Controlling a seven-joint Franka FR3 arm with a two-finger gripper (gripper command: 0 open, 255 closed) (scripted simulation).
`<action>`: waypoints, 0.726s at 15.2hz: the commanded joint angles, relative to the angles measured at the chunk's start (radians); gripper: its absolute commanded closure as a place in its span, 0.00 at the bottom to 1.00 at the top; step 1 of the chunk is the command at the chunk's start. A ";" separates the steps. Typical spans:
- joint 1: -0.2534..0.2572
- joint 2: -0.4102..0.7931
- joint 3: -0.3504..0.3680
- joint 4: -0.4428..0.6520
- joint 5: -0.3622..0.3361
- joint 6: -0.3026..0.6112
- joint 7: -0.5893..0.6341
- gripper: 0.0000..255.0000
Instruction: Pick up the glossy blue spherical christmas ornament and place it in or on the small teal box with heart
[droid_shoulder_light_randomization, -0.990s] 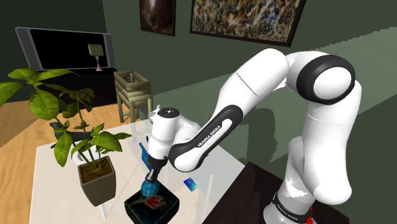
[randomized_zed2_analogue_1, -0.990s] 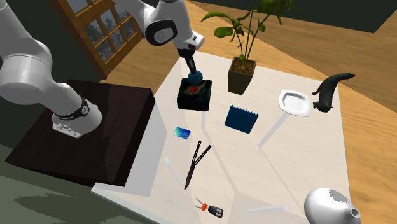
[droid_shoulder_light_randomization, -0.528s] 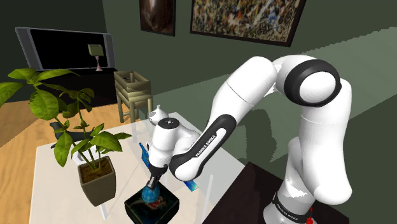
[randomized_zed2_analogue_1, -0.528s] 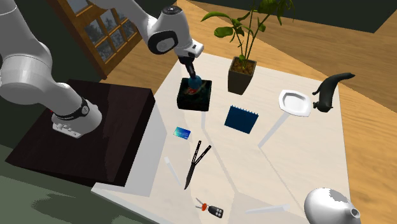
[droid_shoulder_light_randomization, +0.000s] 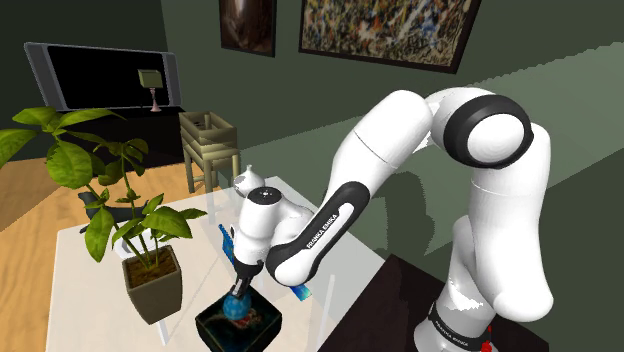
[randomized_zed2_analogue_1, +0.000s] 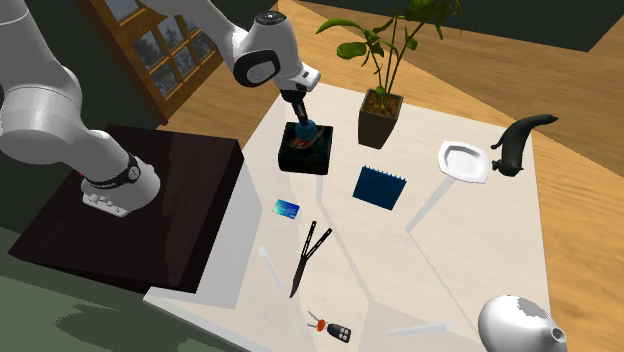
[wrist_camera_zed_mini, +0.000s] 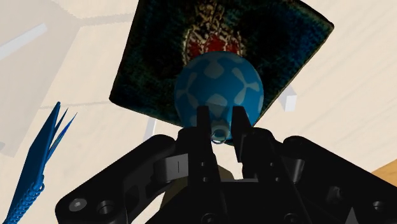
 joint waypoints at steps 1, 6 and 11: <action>0.000 0.000 0.000 0.000 0.000 0.000 0.000 0.00; 0.000 0.000 0.000 0.000 0.000 0.000 0.000 0.00; -0.007 -0.131 0.013 -0.026 0.023 -0.105 -0.017 0.00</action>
